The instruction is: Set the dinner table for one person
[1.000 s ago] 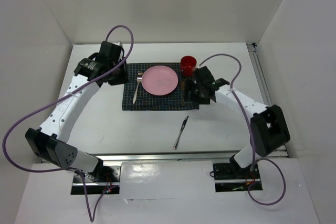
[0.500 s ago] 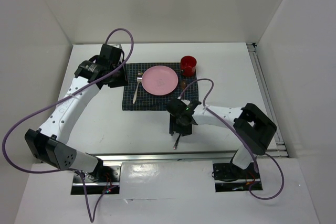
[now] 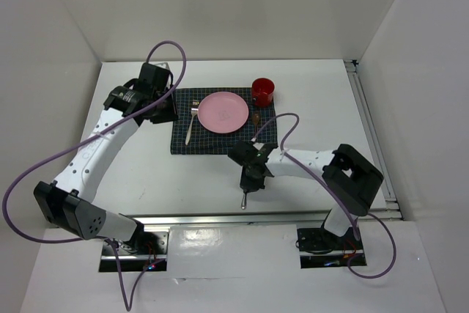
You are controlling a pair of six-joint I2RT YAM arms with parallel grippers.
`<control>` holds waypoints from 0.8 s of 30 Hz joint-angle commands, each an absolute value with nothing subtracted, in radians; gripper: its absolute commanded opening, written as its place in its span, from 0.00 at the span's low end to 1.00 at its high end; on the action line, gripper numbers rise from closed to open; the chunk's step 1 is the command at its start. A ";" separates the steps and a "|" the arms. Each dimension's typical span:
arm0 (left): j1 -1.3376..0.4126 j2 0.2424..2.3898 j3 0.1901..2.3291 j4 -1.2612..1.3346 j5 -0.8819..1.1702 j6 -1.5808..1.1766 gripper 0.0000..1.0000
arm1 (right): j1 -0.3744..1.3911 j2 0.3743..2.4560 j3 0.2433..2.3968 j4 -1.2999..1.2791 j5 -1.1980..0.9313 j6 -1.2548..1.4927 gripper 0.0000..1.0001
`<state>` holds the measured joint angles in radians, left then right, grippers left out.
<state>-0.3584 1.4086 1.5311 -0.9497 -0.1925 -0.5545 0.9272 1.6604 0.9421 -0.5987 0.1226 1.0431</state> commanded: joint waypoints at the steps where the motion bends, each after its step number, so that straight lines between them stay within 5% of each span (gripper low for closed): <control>1: -0.357 1.387 1.514 -0.923 -0.192 -0.563 0.43 | 0.940 1.694 0.902 -0.632 0.163 1.098 0.00; 12: -0.357 1.378 1.536 -0.923 -0.221 -0.563 0.43 | 0.925 1.464 1.015 -0.874 0.319 1.060 0.00; 24: -0.357 1.387 1.545 -0.923 -0.210 -0.552 0.43 | 0.723 1.519 1.150 -0.735 0.350 0.756 0.00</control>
